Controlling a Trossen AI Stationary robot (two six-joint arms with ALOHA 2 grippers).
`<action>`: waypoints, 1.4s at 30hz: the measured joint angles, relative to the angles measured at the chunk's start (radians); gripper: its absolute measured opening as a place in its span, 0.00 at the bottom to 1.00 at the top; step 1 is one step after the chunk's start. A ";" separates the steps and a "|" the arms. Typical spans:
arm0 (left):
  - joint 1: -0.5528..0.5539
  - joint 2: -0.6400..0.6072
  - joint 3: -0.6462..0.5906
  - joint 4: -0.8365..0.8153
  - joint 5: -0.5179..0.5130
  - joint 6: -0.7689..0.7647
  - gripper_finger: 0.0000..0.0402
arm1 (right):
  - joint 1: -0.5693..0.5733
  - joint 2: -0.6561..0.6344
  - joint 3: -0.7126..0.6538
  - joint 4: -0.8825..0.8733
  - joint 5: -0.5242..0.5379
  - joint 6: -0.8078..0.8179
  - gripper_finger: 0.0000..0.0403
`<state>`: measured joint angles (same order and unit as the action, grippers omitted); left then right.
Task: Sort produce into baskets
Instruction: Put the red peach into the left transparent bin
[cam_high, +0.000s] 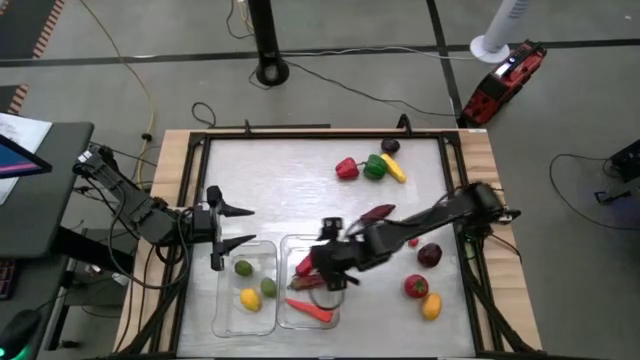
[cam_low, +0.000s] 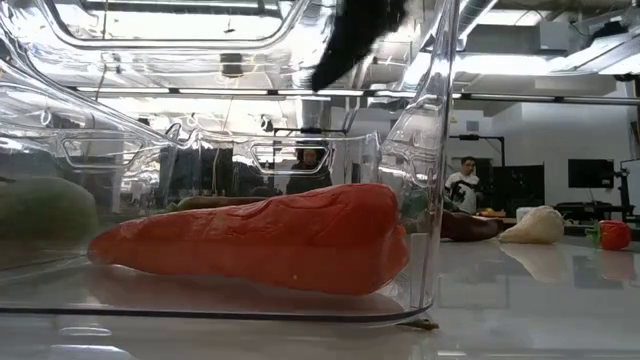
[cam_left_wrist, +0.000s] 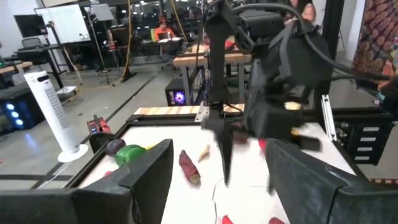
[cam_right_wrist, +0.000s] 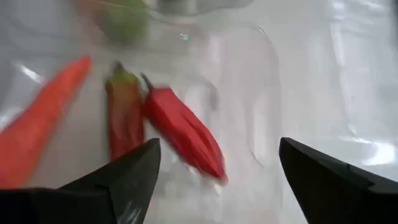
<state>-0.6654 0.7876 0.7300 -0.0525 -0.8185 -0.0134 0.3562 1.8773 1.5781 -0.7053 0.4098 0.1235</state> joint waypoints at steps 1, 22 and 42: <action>0.000 0.000 0.000 0.003 0.000 -0.003 0.60 | 0.013 -0.040 -0.055 -0.004 0.040 0.031 0.86; 0.000 0.000 0.000 0.025 0.000 0.001 0.60 | 0.122 -0.401 -0.601 -0.487 -0.059 0.895 0.82; 0.000 0.000 0.000 0.019 0.026 0.001 0.60 | -0.058 -0.400 -0.784 -0.361 -0.286 0.810 0.78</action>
<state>-0.6655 0.7876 0.7300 -0.0330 -0.7925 -0.0124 0.2983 1.4769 0.7936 -1.0662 0.1242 0.9334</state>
